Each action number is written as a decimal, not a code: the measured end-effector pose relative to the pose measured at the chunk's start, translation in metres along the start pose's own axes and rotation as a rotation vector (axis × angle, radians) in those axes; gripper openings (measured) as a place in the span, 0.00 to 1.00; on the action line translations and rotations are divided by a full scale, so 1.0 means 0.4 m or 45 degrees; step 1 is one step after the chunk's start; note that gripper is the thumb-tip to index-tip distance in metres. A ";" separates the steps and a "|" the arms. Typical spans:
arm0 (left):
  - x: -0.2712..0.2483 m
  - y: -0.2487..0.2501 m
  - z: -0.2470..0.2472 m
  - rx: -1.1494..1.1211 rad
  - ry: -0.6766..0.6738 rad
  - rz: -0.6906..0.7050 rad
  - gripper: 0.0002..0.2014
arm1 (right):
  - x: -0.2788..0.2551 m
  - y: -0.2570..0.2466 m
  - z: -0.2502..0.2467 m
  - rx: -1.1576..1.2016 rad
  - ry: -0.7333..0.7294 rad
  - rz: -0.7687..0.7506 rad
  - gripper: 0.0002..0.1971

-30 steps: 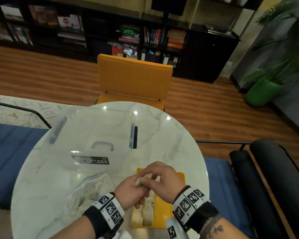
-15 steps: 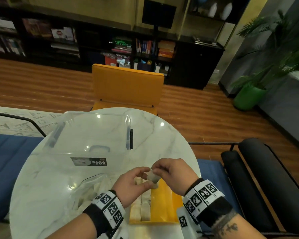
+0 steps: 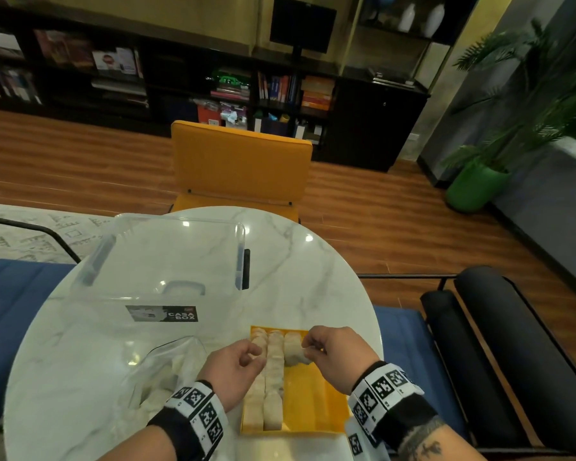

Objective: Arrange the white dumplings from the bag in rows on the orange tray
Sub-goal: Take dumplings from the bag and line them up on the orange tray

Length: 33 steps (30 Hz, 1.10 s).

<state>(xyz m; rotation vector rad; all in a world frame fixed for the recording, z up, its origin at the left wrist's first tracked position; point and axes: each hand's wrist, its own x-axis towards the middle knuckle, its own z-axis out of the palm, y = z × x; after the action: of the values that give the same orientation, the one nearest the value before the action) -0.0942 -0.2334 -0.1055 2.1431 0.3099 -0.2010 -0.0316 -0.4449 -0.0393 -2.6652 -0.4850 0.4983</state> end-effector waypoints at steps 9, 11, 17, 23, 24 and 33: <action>0.029 -0.065 0.024 0.229 -0.096 -0.157 0.19 | 0.042 0.054 0.132 -0.284 -0.472 0.101 0.08; 0.034 -0.070 0.027 0.234 -0.111 -0.165 0.19 | 0.068 0.054 0.137 -0.296 -0.461 0.119 0.07; 0.045 -0.079 0.028 0.245 -0.144 -0.187 0.19 | 0.167 0.060 0.140 -0.285 -0.335 0.194 0.03; 0.048 -0.084 0.027 0.244 -0.150 -0.191 0.20 | 0.213 0.060 0.142 -0.323 -0.248 0.167 0.06; 0.048 -0.084 0.026 0.242 -0.149 -0.189 0.20 | 0.216 0.059 0.144 -0.323 -0.243 0.167 0.06; 0.043 -0.074 0.018 0.252 -0.129 -0.167 0.20 | 0.219 0.042 0.141 -0.328 -0.237 0.208 0.05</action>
<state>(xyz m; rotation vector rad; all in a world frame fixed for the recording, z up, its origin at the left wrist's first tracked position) -0.0867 -0.2211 -0.1373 2.2996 0.3855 -0.4300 0.0269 -0.4077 -0.1189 -2.9361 -0.4096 0.7866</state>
